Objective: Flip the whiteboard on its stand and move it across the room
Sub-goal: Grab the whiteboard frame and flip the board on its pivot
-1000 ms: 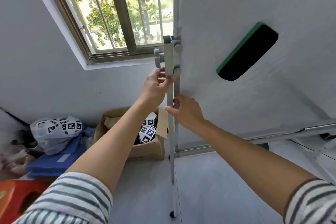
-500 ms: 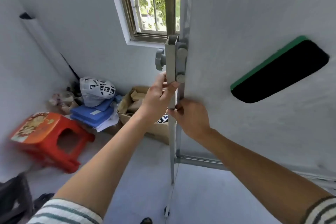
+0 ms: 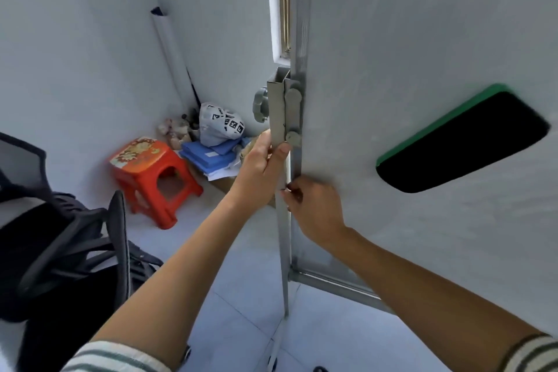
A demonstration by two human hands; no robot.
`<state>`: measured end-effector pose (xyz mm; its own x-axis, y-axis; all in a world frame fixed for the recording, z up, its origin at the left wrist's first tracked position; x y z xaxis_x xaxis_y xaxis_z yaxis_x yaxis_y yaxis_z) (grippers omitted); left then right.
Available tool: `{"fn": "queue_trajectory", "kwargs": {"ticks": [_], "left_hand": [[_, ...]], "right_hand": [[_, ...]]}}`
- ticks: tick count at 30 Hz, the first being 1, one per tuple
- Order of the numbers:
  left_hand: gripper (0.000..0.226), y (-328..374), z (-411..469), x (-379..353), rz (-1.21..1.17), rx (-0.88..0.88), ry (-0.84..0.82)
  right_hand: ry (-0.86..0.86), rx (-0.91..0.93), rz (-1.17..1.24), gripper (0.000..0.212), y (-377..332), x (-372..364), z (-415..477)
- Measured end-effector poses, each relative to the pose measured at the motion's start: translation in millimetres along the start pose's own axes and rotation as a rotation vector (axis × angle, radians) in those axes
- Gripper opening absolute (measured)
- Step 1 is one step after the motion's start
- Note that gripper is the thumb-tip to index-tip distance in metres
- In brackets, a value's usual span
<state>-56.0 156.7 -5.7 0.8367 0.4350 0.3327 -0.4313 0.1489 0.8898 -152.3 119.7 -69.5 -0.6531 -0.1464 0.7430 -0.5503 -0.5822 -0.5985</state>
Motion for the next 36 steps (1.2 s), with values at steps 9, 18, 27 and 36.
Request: {"fn": "queue_trajectory", "kwargs": {"ticks": [9,18,27,36], "left_hand": [[0.037,31.0,-94.8,24.1,0.111,-0.019,0.092],[0.02,31.2,-141.2,28.8,0.21,0.104,0.181],[0.021,-32.4,-271.0,-76.4,0.084,0.623,0.237],[0.012,49.1,-343.2,-341.3,-0.079,0.637,-0.221]], "right_hand": [[-0.224,0.059,0.087,0.025,-44.8,-7.6,-95.0],[-0.394,-0.008,0.246,0.034,-14.6,12.1,-162.9],[-0.289,-0.263,0.284,0.02,144.8,134.2,-269.3],[-0.104,-0.726,0.325,0.009,345.9,288.9,-474.0]]}}
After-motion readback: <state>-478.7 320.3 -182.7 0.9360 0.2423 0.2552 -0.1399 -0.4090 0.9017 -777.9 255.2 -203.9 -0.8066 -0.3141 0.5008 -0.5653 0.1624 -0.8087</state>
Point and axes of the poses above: each hand's wrist, its own z-axis towards the middle knuckle, its own x-axis out of the back of the hand, y = z × x, the point moved 10 cm from there along z, towards the middle knuckle
